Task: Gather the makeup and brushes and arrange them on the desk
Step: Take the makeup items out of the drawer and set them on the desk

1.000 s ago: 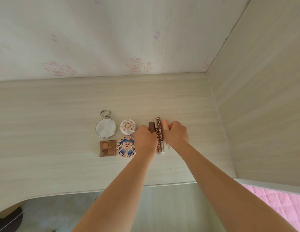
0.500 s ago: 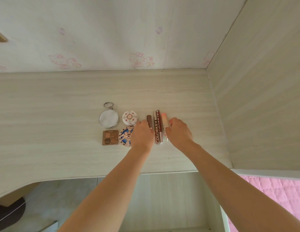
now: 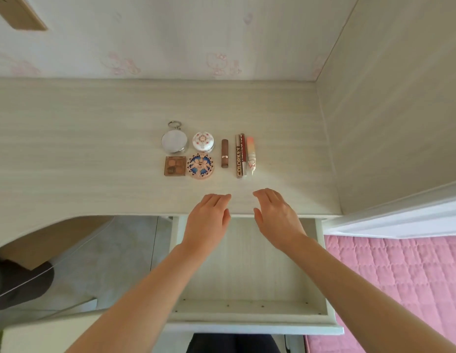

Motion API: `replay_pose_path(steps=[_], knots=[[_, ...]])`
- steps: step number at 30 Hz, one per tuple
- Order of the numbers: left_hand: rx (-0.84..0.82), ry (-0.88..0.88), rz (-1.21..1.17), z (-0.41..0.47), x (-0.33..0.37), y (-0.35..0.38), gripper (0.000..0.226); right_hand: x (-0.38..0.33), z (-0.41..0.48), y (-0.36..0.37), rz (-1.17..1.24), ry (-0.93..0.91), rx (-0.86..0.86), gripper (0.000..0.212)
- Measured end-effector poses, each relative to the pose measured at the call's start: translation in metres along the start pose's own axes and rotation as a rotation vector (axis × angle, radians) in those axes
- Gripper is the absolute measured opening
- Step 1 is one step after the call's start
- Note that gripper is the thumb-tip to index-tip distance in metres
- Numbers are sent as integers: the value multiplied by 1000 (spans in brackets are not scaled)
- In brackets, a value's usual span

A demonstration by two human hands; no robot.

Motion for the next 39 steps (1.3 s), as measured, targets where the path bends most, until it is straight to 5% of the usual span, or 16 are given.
replay_pose_path(steps=[8,22,24,28,39], knots=[[-268,-71,-53,-106,6,34,46,-2,-95,38,13,-70,-81,34],[-558,-95,48,-229,-4,90,55,11,-208,106,42,24,-555,54],[-552,-74,91,-234,-2,91,68,12,-215,109,22,18,-600,57],[-505,-15,156,-234,-5,96,49,15,-220,118,-55,-18,-584,55],[-502,191,341,-227,-4,97,58,20,-216,123,-138,-74,-541,54]])
Point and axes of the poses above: each hand's wrist, its own z-axis towards the middle knuckle, its own y-axis out of the palm, x = y × z, the point moved 4 cm from there along z, towards the middle knuckle
